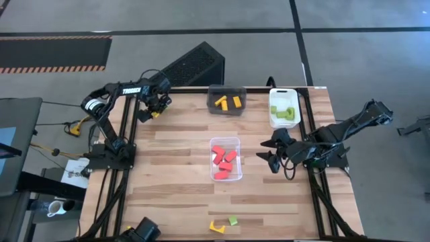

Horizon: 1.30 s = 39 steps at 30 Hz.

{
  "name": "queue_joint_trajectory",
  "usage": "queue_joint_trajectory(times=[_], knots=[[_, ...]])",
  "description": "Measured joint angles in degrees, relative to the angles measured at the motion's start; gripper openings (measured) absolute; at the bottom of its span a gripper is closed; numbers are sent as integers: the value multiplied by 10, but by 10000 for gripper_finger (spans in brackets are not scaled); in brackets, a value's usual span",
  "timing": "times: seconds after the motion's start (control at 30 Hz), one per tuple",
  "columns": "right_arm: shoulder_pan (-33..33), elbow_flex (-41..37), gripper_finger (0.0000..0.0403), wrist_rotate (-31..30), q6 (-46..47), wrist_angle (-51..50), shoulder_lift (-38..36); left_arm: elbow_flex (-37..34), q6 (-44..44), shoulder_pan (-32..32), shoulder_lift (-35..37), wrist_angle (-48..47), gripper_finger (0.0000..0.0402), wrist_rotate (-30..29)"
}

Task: Sort & place blocks by color
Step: Put the yellow block into the black bin

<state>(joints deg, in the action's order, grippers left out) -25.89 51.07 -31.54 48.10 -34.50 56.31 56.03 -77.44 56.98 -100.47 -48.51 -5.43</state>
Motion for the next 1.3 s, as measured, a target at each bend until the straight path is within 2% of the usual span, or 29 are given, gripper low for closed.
queue_joint_trajectory(times=[0.1,0.53,0.7,0.77,0.87,1.13,1.3], knots=[[0,0,276,0,-1,0,0,0,4,2,0,6,220,0],[0,0,276,0,0,0,0,1,10,5,5,15,108,2],[0,0,276,0,0,-4,0,1,24,5,6,11,76,3],[0,0,276,0,0,-5,-1,3,36,3,8,7,74,-1],[0,0,276,0,0,-12,-5,3,39,-5,24,0,79,-39],[10,0,276,-4,-32,-15,-13,7,113,-24,127,19,75,-62],[27,0,276,0,-66,-4,-13,7,160,-71,199,101,77,-57]])
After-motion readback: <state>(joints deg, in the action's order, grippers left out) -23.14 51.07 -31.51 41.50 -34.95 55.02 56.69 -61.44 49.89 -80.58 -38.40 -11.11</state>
